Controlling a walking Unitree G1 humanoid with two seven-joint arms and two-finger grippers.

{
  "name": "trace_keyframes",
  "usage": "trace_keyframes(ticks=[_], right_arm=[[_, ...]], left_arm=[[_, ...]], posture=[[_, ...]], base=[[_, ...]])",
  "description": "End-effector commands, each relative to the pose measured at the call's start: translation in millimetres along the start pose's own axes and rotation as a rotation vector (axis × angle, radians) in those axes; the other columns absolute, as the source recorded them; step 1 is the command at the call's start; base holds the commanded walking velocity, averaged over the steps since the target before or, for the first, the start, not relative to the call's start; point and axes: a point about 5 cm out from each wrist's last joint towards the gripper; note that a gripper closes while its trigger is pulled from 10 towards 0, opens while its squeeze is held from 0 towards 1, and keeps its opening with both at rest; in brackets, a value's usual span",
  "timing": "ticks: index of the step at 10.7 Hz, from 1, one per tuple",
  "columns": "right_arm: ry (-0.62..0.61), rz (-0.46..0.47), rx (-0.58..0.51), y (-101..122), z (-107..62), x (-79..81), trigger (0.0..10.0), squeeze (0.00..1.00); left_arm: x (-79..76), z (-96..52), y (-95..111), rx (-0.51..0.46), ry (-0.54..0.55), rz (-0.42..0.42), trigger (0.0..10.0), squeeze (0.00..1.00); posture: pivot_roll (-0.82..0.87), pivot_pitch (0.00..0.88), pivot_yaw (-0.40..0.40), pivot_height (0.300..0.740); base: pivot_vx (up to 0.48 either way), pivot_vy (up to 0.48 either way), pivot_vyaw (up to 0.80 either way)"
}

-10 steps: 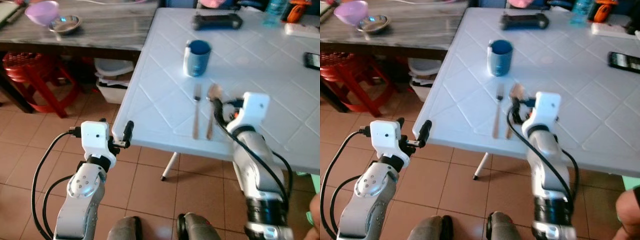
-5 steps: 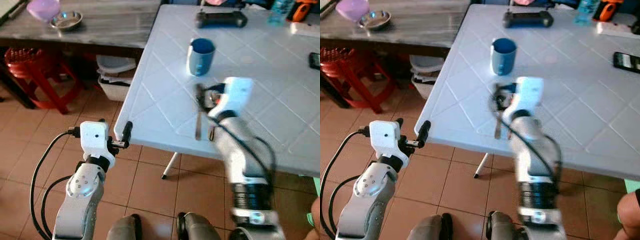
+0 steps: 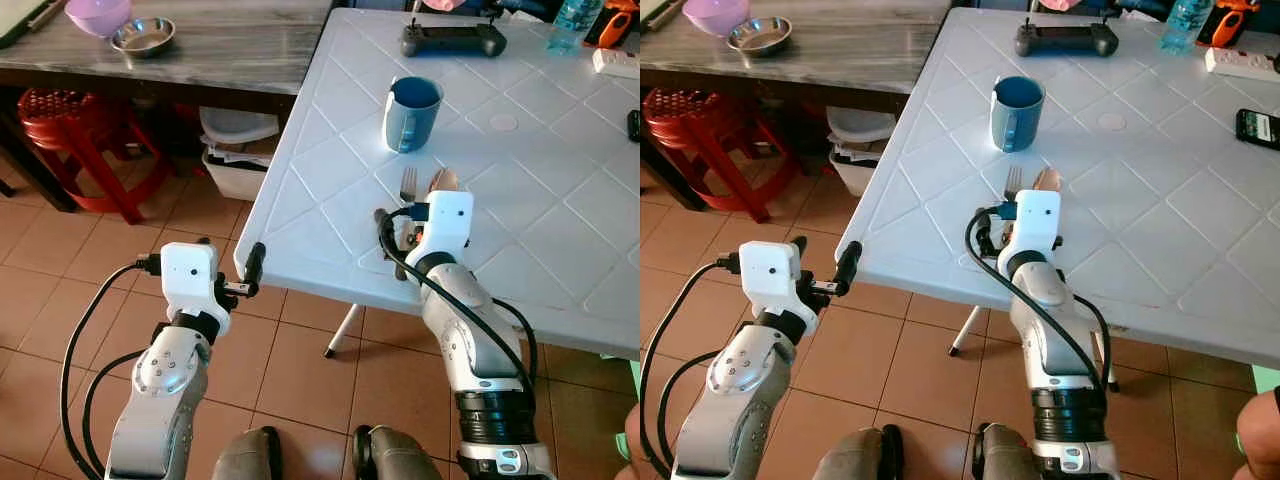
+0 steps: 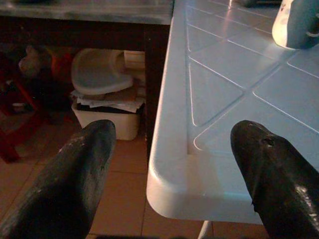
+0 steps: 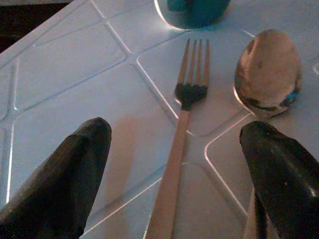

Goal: Setting the table

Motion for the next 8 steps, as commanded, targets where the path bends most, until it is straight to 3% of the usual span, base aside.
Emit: trace_keyframes(ticks=[1, 2, 3, 4, 6, 8], right_arm=[[0.005, -0.011, -0.006, 3, 1.2, 0.8, 10.0, 0.00], [0.005, -0.019, -0.010, 5, 4.2, -1.2, 4.2, 0.00], [0.003, -0.025, -0.016, 10, 8.6, -2.9, 3.2, 0.00], [0.009, -0.023, -0.022, 16, 11.6, -0.7, 3.5, 0.00], [0.033, -0.030, -0.044, 24, 14.0, 5.8, 10.0, 0.00], [0.025, -0.044, 0.038, 7, 16.8, 5.7, 10.0, 0.00]], left_arm=[[0.0, -0.5, 0, 0.004, -0.006, 0.005, 10.0, 0.00], [-0.3, 0.0, 0, 0.004, -0.006, 0.004, 10.0, 0.00], [-0.5, 0.1, 0, 0.005, -0.004, 0.003, 10.0, 0.00], [-0.6, 0.2, -1, 0.006, -0.002, 0.002, 10.0, 0.00], [-0.9, 0.3, -1, 0.006, -0.001, 0.000, 10.0, 0.00], [-2.2, 0.3, -1, 0.007, -0.006, -0.002, 10.0, 0.00]], posture=[[-0.02, 0.165, 0.045, 0.740], [-0.02, 0.168, 0.045, 0.740], [-0.02, 0.171, 0.043, 0.740], [-0.02, 0.172, 0.042, 0.740], [-0.03, 0.173, 0.041, 0.740], [-0.02, 0.181, 0.040, 0.740]], base=[[0.000, 0.000, 0.00], [0.000, 0.000, 0.00], [0.000, 0.000, 0.00], [0.000, 0.000, 0.00], [0.000, 0.000, 0.00], [0.000, 0.000, 0.00]])
Point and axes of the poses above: a point about 5 cm out from each wrist's last joint towards the gripper, its own z axis pointing out of the wrist towards the gripper, its own y axis along the axis of the wrist's last joint, x = y × z, and after that the axes turned 8 degrees about z, right-handed
